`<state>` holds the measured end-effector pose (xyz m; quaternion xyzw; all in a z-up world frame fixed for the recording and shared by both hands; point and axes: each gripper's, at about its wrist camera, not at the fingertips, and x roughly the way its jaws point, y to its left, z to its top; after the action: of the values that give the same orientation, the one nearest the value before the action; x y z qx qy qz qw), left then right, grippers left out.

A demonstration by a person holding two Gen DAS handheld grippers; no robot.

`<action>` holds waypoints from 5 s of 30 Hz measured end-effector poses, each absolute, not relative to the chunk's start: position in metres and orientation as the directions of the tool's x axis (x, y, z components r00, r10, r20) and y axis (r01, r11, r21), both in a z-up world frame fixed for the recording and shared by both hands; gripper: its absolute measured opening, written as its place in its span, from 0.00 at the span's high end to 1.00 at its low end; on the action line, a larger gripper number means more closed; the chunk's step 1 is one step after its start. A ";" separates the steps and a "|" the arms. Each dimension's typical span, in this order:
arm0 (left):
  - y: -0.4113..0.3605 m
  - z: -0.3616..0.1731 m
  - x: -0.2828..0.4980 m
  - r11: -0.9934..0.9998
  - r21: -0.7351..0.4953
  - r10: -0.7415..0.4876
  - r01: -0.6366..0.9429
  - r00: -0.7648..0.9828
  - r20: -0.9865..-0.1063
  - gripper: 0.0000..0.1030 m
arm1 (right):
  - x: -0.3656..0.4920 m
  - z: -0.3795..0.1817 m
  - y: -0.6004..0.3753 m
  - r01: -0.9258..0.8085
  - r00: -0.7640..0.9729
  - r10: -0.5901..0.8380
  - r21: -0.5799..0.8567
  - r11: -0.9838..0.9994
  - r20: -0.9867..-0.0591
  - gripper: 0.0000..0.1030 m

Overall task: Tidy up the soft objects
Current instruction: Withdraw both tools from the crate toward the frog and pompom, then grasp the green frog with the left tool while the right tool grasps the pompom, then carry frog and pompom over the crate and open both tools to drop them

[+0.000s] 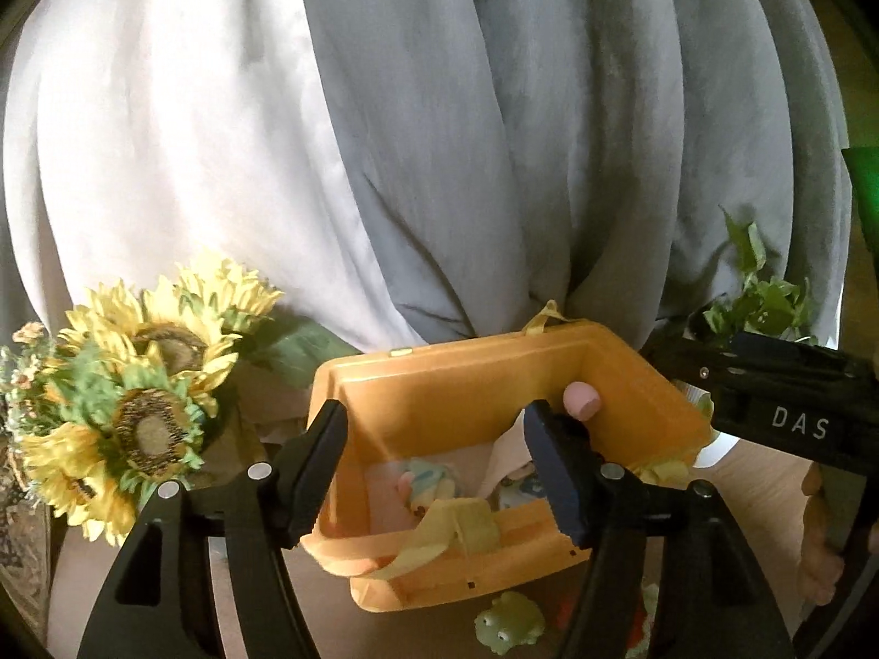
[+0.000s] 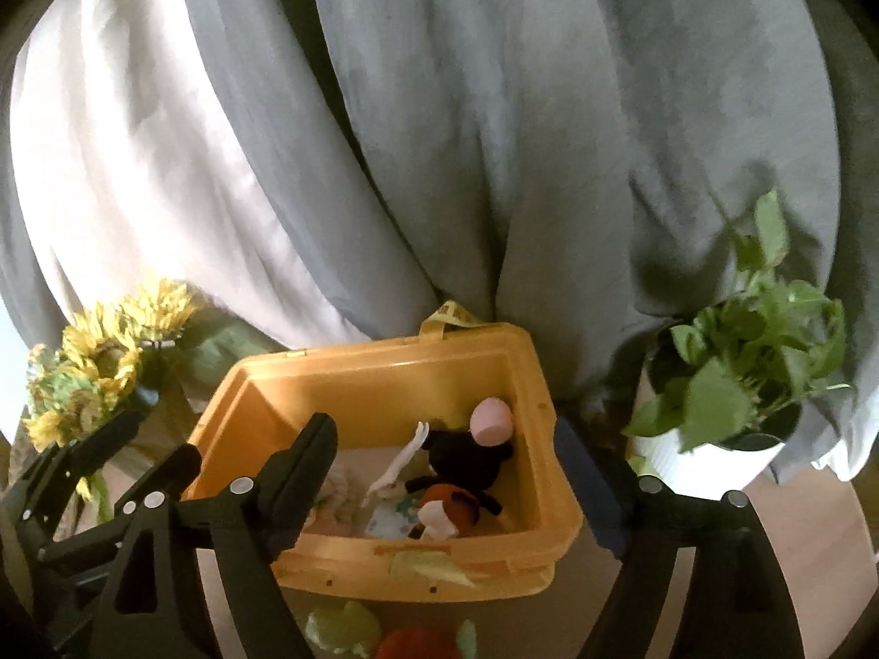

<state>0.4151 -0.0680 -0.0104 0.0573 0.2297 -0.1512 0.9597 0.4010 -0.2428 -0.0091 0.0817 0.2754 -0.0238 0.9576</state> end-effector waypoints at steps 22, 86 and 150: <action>-0.054 -0.022 0.353 0.937 0.034 -0.298 0.347 0.850 -0.435 0.34 | 0.325 -0.022 -0.233 0.092 0.866 -0.007 0.145 0.985 -0.500 0.18; -0.074 -0.186 0.421 0.831 -0.110 -0.439 0.545 0.521 -0.732 0.46 | 0.378 -0.193 -0.227 0.071 0.583 0.095 0.168 0.983 -0.807 0.39; -0.034 -0.026 0.315 0.912 -0.106 -0.402 0.396 0.816 -0.414 0.67 | 0.288 -0.038 -0.208 -0.077 0.870 0.163 0.199 0.977 -0.466 0.56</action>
<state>0.3151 -0.0340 -0.0259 -0.0075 0.2191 -0.2094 0.9529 0.2885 -0.2077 -0.0381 0.0870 0.2474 0.0624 0.9630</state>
